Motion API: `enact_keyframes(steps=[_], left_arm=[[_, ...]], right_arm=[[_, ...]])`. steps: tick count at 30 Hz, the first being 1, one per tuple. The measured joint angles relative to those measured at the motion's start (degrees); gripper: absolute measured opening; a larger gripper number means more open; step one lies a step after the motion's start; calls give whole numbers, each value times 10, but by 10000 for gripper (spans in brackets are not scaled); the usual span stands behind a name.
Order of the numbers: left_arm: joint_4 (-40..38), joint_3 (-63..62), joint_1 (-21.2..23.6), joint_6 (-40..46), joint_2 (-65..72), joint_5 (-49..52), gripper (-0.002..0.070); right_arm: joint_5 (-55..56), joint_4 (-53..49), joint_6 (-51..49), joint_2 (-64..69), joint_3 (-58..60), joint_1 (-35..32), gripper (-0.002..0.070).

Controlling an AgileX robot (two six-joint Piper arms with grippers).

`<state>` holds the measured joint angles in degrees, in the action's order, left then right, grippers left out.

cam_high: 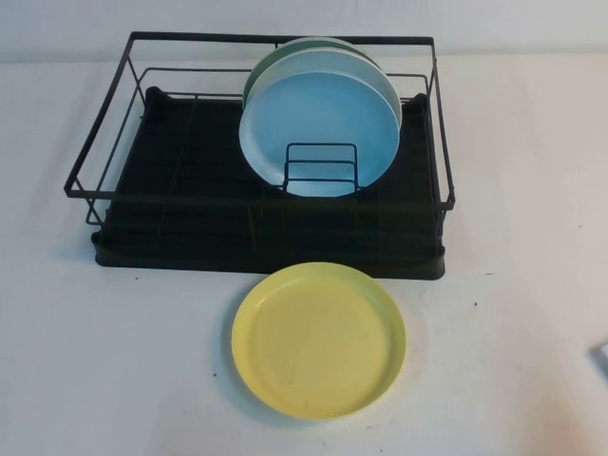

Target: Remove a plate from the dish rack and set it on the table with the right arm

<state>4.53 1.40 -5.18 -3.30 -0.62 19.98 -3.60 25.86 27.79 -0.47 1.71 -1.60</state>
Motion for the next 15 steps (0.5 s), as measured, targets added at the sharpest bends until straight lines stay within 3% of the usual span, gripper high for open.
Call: enact_keyframes(steps=[6, 11, 15], left_arm=[[0, 0, 0, 0, 0, 0, -4], [0, 0, 0, 0, 0, 0, -4], [0, 0, 0, 0, 0, 0, -4]], right_arm=[[-35, 4, -3, 0, 0, 0, -18], [-96, -122, -105, 0, 0, 0, -18], [-159, -154, -142, 0, 0, 0, -18]])
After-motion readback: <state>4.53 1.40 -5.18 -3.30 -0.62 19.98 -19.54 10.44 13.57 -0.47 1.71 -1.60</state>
